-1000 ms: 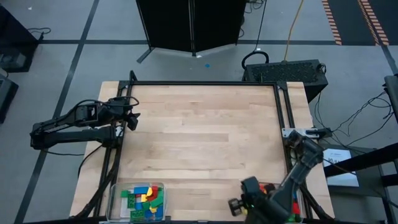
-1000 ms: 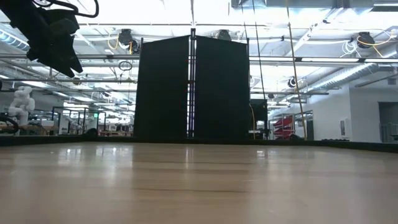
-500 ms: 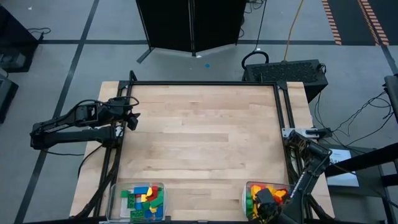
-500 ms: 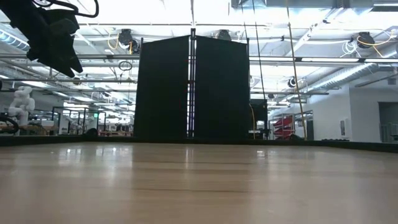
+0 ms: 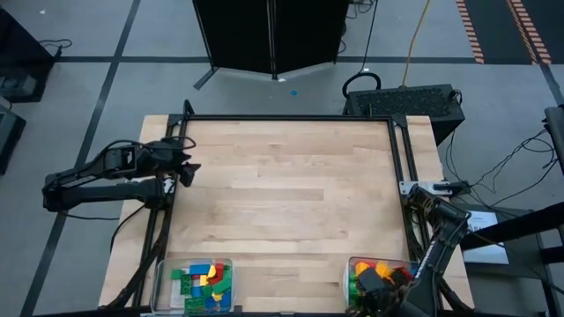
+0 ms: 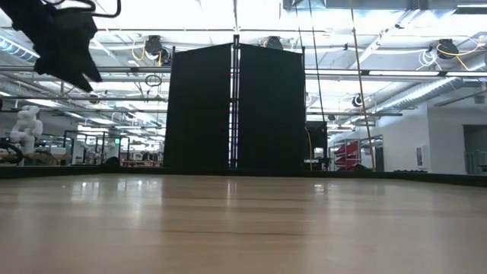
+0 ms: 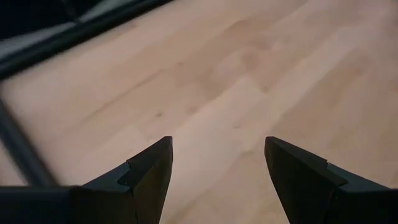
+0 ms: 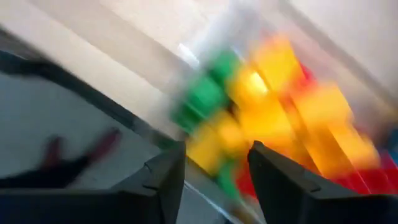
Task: Sort blocks by size
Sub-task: Put the red game piece into the right transparent bin, then return to Home Position
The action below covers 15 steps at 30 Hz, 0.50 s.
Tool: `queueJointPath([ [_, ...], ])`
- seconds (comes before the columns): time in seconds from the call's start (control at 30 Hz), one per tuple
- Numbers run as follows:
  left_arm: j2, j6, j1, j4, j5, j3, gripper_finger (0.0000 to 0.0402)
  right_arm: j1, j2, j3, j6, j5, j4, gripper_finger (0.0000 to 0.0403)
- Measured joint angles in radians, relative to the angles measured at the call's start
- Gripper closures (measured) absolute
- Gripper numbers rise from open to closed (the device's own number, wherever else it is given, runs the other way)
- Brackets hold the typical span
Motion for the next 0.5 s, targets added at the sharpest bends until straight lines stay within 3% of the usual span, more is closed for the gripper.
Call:
queueJointPath([
  [0.23, 0.000, -0.028, 0.000, 0.011, 0.080, 0.161, 0.0146, -0.030, 0.000, 0.253, -0.394, 0.530, 0.002, 0.0235],
  [0.3, 0.000, -0.024, 0.000, 0.018, 0.080, 0.231, 0.0146, -0.041, -0.001, 0.341, -0.610, 0.650, 0.003, 0.0243],
  [0.43, -0.002, 0.038, 0.000, 0.033, 0.077, 0.387, 0.0146, -0.050, -0.125, 0.303, -1.190, 0.844, 0.124, 0.0266],
  [0.5, -0.003, 0.070, 0.000, 0.036, 0.077, 0.468, 0.0146, -0.048, -0.188, 0.306, -1.325, 0.939, 0.173, 0.0280],
])
